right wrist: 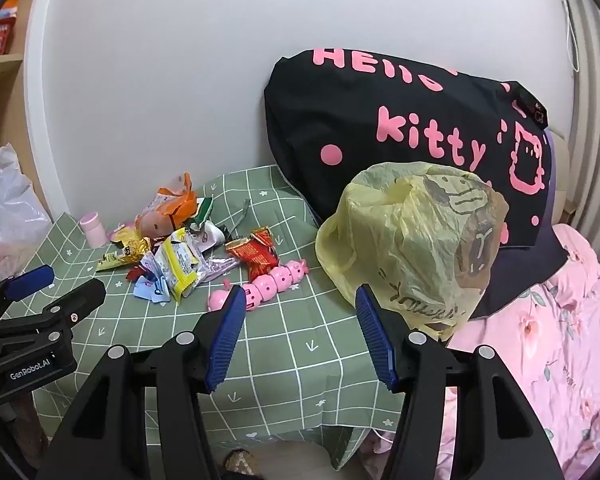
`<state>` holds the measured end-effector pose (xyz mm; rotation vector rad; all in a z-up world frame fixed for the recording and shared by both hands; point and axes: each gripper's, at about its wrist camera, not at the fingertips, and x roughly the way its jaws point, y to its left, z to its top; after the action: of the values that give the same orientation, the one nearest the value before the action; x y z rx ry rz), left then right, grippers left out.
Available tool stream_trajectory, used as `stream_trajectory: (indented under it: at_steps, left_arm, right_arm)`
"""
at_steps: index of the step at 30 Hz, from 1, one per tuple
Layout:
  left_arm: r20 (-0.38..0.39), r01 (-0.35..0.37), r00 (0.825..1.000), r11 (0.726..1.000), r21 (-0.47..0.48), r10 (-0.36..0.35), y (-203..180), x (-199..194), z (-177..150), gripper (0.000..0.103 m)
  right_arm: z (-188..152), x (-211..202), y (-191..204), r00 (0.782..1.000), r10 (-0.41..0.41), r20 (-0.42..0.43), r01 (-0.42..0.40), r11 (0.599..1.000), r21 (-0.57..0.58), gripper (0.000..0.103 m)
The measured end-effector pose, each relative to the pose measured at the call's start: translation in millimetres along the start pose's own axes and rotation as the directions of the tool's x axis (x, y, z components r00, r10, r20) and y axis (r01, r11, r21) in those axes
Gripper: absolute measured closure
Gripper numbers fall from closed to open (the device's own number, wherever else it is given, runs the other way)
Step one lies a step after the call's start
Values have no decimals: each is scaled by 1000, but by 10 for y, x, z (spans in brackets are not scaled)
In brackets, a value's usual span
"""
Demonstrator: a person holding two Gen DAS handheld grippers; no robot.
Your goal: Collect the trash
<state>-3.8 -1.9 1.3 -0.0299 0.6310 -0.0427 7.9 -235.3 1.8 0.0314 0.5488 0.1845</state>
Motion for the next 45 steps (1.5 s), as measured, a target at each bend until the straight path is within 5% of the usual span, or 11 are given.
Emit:
stream_trajectory:
  at_steps: [45]
  left_arm:
    - [12,-10,1000,1000,-16,11,101,10,45,18]
  right_arm:
    - [53,97,54,1000,5,12,-5,1000,-6,49]
